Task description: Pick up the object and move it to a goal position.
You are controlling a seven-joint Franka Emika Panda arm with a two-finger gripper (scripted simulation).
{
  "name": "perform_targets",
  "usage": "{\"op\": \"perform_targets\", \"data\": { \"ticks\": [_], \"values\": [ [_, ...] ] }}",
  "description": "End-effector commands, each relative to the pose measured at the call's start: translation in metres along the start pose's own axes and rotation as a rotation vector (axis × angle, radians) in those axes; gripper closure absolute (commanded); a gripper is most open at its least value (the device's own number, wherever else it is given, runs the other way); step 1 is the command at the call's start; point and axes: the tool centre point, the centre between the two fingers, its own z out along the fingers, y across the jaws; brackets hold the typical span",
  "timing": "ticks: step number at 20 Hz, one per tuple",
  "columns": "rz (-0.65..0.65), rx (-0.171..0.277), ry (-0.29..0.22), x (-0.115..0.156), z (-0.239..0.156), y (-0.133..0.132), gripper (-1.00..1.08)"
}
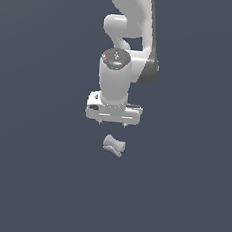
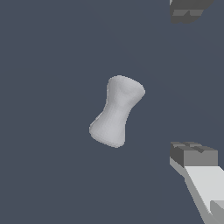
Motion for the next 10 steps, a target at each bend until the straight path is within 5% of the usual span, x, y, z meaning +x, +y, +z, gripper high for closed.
{"op": "perform_targets", "data": {
  "ticks": [1, 10],
  "values": [
    [0.000, 0.000, 0.000, 0.0000, 0.0000, 0.0000, -0.92],
    [0.034, 0.016, -0.007, 0.0011, -0.0041, -0.0005, -0.92]
  ]
}}
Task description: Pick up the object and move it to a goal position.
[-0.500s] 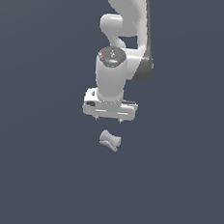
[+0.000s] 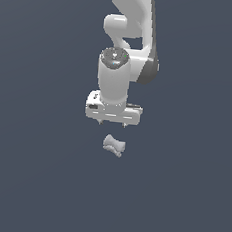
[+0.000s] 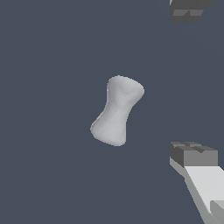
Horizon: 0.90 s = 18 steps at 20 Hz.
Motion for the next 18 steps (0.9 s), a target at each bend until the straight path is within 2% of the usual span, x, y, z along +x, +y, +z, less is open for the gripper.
{"op": "perform_targets", "data": {
  "ticks": [1, 10, 18],
  "values": [
    [0.010, 0.004, -0.002, 0.0001, -0.0010, -0.0001, -0.92],
    [-0.034, 0.001, -0.001, 0.0014, 0.0011, -0.0006, -0.92],
    [-0.171, -0.006, 0.000, 0.0057, 0.0071, -0.0024, -0.92]
  ]
}}
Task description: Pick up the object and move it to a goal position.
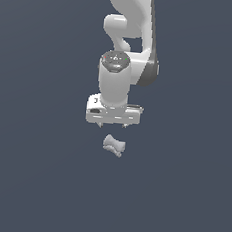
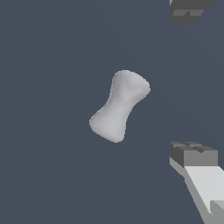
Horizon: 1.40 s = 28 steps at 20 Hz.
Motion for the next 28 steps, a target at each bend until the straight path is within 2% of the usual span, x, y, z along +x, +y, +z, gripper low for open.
{"op": "perform_targets", "data": {
  "ticks": [1, 28],
  "values": [
    [-0.055, -0.002, 0.000, 0.002, 0.002, -0.001, -0.92],
    [-0.830, -0.022, 0.005, 0.027, 0.035, -0.010, -0.92]
  ]
}}
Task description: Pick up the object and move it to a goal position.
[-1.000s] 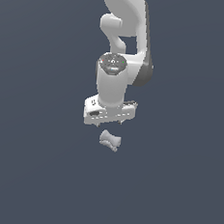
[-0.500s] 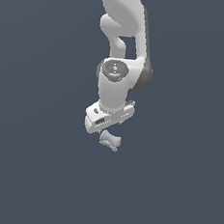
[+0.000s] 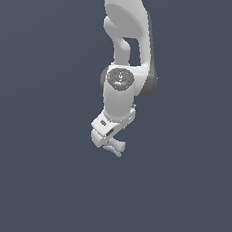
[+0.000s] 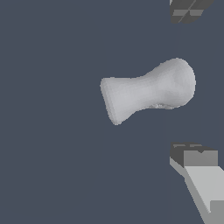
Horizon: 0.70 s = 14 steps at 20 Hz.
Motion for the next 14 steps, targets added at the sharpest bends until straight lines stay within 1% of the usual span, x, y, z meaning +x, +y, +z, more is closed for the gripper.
{"op": "perform_targets", "data": {
  "ticks": [1, 7, 14],
  "values": [
    [-0.070, -0.002, 0.002, 0.0023, 0.0027, 0.0009, -0.92],
    [-0.192, -0.004, 0.005, 0.0063, 0.0076, 0.0024, -0.92],
    [-0.269, -0.006, 0.007, 0.0089, 0.0105, 0.0033, -0.92]
  ]
}}
